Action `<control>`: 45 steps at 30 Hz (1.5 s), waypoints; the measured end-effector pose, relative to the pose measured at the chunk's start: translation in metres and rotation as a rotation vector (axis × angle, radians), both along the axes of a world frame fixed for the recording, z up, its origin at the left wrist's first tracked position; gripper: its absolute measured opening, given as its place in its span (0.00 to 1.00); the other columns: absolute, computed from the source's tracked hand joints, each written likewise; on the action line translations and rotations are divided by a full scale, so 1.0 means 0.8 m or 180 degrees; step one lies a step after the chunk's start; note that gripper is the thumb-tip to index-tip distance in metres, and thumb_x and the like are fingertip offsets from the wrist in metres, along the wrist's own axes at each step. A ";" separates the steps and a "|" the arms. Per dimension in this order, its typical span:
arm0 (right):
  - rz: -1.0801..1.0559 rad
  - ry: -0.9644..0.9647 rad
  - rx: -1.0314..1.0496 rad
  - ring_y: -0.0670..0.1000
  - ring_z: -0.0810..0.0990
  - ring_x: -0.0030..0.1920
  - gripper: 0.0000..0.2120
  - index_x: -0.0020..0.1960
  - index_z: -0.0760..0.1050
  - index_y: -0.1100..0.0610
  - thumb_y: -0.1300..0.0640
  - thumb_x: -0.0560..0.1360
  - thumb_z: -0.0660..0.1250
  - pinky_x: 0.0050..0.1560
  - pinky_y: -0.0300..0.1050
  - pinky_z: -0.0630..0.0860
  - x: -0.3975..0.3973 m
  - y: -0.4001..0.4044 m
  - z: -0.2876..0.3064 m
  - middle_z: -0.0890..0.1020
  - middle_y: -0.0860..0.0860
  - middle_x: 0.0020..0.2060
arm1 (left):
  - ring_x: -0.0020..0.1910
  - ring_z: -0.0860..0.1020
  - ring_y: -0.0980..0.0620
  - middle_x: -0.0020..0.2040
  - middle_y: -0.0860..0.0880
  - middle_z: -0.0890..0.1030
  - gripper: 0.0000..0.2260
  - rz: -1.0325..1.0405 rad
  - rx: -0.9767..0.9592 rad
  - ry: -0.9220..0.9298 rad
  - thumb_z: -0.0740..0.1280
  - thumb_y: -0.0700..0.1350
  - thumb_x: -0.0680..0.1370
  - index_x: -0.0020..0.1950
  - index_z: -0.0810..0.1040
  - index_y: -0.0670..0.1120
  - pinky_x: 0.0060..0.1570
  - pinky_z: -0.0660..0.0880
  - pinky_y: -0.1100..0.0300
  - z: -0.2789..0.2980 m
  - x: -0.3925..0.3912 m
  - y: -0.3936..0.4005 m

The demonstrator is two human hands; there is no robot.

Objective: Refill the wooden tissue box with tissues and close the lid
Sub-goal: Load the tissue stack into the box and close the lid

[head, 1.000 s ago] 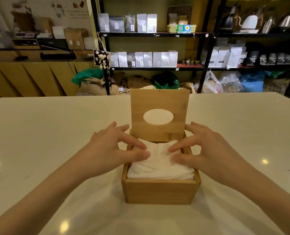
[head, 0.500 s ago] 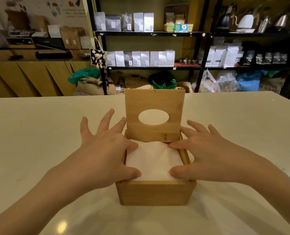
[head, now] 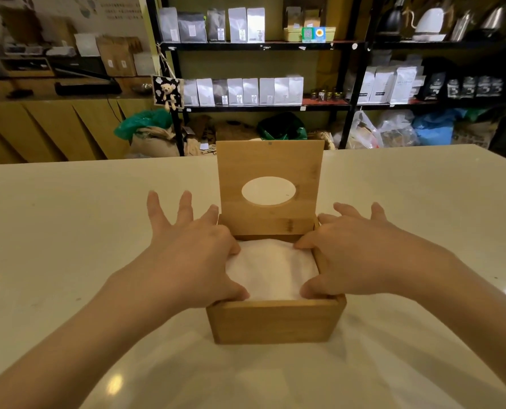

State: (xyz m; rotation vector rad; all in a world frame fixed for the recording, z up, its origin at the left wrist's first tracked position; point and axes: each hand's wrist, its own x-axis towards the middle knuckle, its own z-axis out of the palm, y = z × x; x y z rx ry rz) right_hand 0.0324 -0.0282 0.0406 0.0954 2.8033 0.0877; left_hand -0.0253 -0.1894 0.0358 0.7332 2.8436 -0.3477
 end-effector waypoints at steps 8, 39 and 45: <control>-0.0234 0.0378 -0.0924 0.48 0.70 0.52 0.18 0.56 0.76 0.44 0.46 0.67 0.72 0.64 0.53 0.64 0.002 0.008 0.019 0.72 0.40 0.46 | 0.76 0.43 0.46 0.76 0.52 0.55 0.18 0.0122 0.0421 0.0041 0.67 0.61 0.69 0.57 0.76 0.60 0.66 0.35 0.32 0.011 -0.002 -0.014; -0.0465 0.1124 -0.1109 0.56 0.50 0.73 0.20 0.54 0.78 0.39 0.39 0.63 0.72 0.71 0.62 0.51 -0.011 -0.009 -0.029 0.66 0.50 0.69 | 0.75 0.41 0.42 0.76 0.50 0.56 0.20 0.0361 0.1004 0.0079 0.66 0.66 0.66 0.56 0.76 0.65 0.64 0.37 0.29 -0.030 -0.009 0.016; -0.0397 0.0985 -0.1330 0.55 0.52 0.72 0.18 0.55 0.77 0.39 0.41 0.65 0.71 0.71 0.61 0.54 -0.010 -0.002 -0.027 0.66 0.50 0.68 | 0.75 0.42 0.46 0.75 0.51 0.56 0.20 0.0325 0.1094 -0.0158 0.65 0.65 0.66 0.57 0.74 0.65 0.66 0.36 0.32 -0.027 -0.011 0.009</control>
